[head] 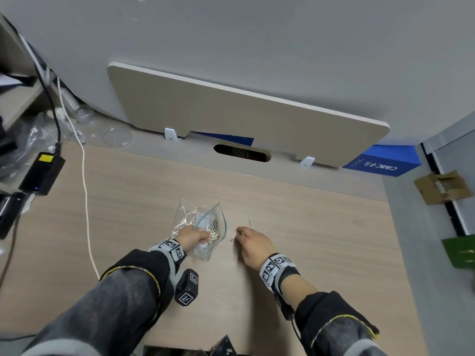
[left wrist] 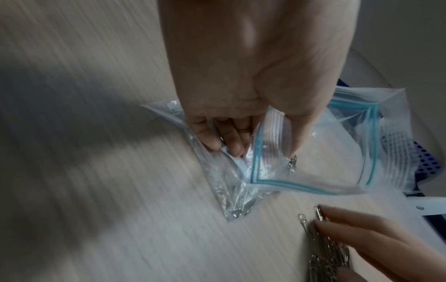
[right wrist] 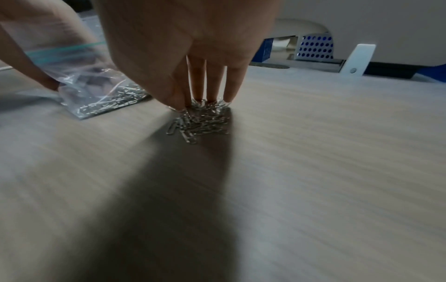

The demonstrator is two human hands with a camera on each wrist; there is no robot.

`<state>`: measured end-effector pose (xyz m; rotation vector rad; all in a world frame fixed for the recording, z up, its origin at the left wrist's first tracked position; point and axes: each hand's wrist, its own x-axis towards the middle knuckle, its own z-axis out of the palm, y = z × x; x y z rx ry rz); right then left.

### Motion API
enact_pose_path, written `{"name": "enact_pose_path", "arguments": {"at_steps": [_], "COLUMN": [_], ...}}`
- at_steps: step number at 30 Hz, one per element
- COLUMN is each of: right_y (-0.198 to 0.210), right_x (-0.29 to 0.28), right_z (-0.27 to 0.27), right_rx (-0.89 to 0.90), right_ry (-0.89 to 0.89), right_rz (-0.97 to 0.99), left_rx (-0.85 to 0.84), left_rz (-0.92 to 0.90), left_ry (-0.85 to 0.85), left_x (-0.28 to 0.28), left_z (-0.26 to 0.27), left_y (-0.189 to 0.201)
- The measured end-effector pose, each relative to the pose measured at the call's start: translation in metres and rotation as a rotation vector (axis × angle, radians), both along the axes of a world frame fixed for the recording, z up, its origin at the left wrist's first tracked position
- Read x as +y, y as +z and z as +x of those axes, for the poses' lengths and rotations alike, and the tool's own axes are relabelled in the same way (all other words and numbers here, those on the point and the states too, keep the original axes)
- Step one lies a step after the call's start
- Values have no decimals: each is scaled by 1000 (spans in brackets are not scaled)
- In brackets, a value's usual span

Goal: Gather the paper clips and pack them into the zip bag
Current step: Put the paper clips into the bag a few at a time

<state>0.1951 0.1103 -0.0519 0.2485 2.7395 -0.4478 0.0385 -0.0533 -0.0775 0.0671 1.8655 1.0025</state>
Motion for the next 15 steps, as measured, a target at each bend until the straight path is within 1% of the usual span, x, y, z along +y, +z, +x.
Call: {"name": "enact_pose_path", "arguments": {"at_steps": [2,5,8,12,15], "right_y": [5,9,10,6,3], "right_x": [10,24,29,22,16], "right_z": [6,12,13,5,1], "right_rx": [13,23,-21,-68,-71], "right_ry": [-65,-253,-420,-478,-402], "right_rz": [32,62,50,33,23], "left_rx": [-3,-8,-29,-10,-1], "left_rz": [-6,-22,-23,-25,-36], "left_ry": [-7,-11,-7,-33,-35], "left_x": [-1,0,-1,-1,0], "left_z": [-1,-2,-2,-2,-1], "left_y": [-1,-5,-7,-7,-6]}}
